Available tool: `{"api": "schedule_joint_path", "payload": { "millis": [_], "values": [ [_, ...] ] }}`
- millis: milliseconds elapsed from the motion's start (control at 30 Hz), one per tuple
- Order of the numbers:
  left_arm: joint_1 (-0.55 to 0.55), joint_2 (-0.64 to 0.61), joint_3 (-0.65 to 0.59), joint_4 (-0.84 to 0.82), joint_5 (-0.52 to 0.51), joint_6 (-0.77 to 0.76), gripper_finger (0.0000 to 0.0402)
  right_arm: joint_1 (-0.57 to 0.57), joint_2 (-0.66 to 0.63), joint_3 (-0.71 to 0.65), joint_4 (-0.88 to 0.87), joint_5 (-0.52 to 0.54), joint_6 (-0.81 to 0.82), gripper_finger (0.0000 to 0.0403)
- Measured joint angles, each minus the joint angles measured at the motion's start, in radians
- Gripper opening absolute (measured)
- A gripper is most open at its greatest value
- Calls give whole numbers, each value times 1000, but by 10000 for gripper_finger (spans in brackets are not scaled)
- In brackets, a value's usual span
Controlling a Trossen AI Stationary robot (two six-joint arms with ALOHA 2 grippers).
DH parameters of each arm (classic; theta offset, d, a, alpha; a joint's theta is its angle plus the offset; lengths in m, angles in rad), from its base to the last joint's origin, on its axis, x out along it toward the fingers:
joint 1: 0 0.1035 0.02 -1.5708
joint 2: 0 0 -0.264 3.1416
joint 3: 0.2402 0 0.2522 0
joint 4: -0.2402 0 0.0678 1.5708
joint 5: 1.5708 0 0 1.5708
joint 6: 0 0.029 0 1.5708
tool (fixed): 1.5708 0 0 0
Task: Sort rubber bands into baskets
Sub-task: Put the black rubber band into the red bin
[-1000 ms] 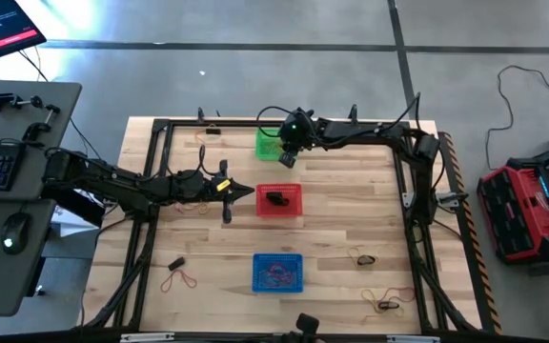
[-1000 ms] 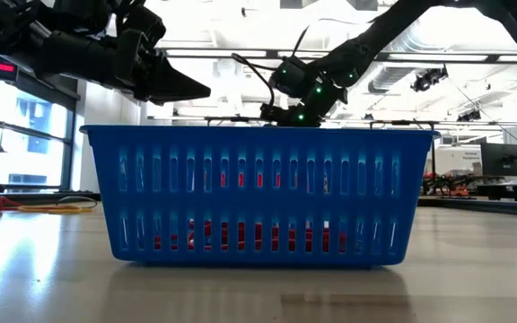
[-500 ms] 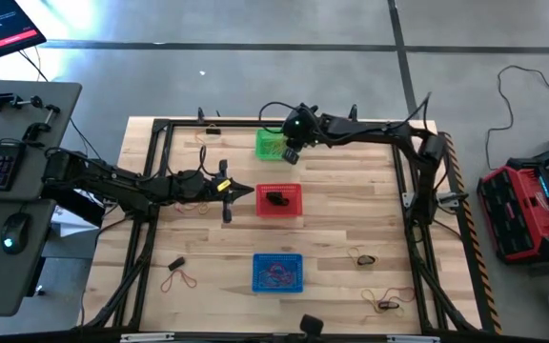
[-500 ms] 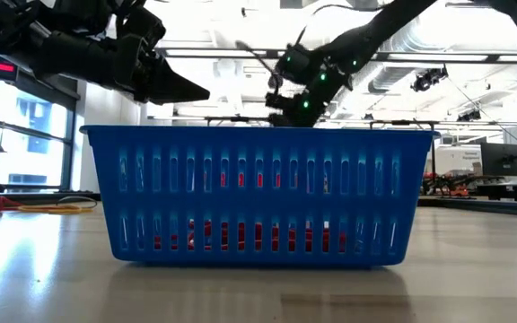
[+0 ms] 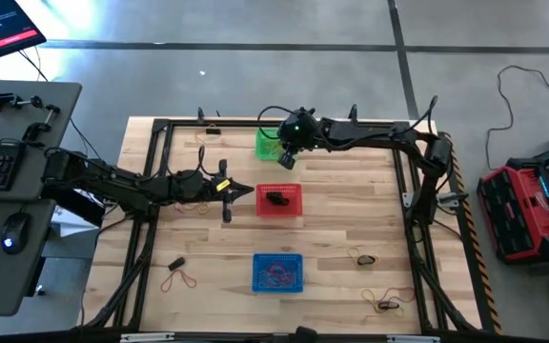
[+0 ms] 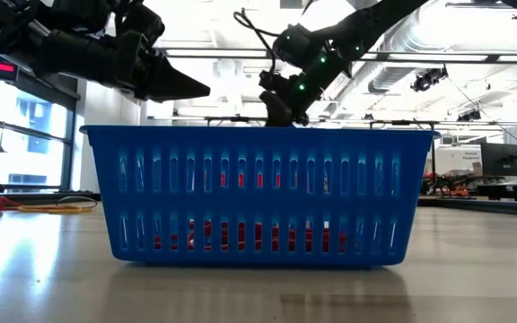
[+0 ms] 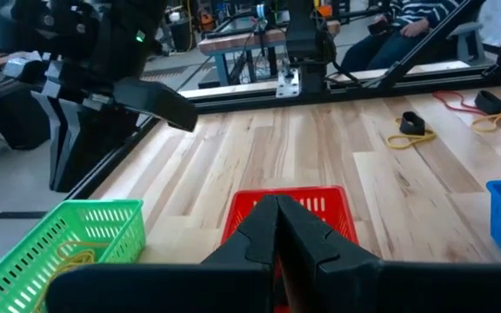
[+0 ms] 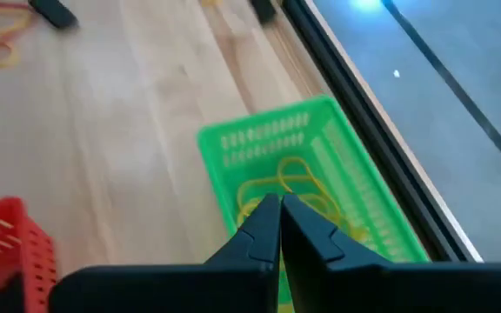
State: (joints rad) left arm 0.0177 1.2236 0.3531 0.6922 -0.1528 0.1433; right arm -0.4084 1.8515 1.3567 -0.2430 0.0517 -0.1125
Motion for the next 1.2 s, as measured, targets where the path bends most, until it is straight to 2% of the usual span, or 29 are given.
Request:
{"api": "schedule_joint_path", "payload": {
  "millis": [333, 600, 867, 1033, 1200],
  "values": [
    [0, 0, 0, -2, 1, 16, 0, 29, -28, -272, 397, -34, 86, 0],
    [-1, 0, 0, -16, 9, 15, 0, 74, -99, -449, 568, -27, 117, 0],
    [-23, -11, 1, -37, 9, -7, 0, 149, -248, -642, 660, 6, 144, 0],
    [-41, -70, 1, -139, -15, -1, 0, 201, -325, -794, 779, 11, 206, 0],
    [-77, -182, 1, -313, -5, -33, 0, 280, -344, -916, 894, 83, 238, 0]
  ]
}}
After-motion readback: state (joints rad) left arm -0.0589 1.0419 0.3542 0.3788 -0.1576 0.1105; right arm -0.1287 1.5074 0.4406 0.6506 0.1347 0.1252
